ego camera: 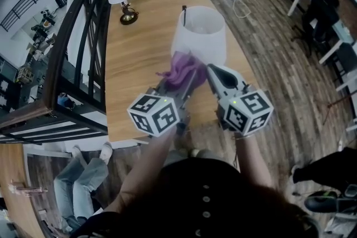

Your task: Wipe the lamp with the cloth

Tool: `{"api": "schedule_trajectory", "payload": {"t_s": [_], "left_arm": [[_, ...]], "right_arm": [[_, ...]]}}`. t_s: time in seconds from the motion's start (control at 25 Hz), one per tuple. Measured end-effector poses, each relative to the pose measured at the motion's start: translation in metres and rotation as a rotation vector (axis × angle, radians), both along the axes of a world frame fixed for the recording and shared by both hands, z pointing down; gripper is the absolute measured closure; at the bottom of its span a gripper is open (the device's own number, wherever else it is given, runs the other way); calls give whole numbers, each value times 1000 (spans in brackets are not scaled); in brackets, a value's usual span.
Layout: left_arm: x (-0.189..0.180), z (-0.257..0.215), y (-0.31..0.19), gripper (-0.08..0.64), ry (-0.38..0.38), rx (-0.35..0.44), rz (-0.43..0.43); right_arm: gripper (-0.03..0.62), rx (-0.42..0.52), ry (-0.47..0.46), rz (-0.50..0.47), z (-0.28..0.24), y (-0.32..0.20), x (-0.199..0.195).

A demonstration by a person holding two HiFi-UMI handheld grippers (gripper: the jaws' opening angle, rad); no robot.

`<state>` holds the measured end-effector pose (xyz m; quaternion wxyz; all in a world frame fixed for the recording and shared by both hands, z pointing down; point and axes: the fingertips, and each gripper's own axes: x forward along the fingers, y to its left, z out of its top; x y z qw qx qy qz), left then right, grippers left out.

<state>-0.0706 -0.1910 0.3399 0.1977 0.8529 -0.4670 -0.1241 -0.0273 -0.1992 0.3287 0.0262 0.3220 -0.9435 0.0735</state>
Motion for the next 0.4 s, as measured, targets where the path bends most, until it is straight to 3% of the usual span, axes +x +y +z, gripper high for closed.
{"api": "schedule_trajectory", "payload": {"t_s": [0.4], "left_arm": [[2,4,2,499,-4,-7,-1]], "right_arm": [[580,-3,3,15,6,-3,3]]}}
